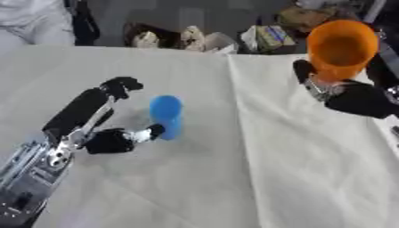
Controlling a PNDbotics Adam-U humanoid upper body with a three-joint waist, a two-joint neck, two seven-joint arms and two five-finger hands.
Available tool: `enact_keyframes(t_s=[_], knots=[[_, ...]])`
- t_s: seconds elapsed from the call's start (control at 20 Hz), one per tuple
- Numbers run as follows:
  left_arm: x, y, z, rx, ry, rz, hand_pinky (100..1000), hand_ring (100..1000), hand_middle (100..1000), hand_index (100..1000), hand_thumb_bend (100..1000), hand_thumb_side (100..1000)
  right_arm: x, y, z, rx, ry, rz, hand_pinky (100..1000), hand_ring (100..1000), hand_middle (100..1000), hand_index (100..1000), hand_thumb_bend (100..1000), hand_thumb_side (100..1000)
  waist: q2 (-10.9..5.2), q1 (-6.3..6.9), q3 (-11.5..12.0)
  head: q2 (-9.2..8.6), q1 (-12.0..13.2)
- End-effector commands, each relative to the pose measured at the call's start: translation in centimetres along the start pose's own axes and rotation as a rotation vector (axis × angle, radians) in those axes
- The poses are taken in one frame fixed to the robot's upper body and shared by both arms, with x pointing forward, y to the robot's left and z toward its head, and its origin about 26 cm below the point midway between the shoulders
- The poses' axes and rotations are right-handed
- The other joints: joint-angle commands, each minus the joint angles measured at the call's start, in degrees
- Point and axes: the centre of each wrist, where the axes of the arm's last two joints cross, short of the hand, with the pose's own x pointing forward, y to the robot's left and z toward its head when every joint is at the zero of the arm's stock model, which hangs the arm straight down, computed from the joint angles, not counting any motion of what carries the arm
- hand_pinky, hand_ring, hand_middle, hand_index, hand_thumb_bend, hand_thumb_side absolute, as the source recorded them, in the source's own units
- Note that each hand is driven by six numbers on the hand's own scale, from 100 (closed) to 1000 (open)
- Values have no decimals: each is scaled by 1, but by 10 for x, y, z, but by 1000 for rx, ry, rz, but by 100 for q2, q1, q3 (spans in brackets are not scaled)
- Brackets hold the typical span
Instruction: Pour the contents of one cup into another cup.
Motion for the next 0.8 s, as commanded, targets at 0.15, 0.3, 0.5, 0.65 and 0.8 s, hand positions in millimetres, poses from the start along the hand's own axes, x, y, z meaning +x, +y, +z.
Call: enact_keyframes(t_s=[0.15,0.3,0.5,0.65,0.8], knots=[[-7,0,-4,32,-24,56,802,816,925,925,573,829,8,-9,-2,-12,-25,8,317,543,644,600,100,383,-211,-93,-13,-62,10],[-10,-4,-5,24,-42,90,829,842,919,913,561,835,9,-9,-3,-13,-24,3,316,552,643,599,100,382,-207,-92,-12,-66,17],[-11,-7,-5,47,-100,168,909,879,927,889,546,849,10,-9,-3,-12,-24,1,315,555,643,599,100,380,-198,-93,-15,-80,20],[-15,-8,-5,88,-126,188,761,814,915,877,536,840,10,-8,-3,-12,-24,0,313,555,642,597,100,376,-192,-92,-17,-78,20],[-17,-12,-7,116,-125,192,766,811,913,875,514,821,10,-8,-4,-12,-24,-3,309,553,641,595,100,376,-186,-90,-23,-80,20]])
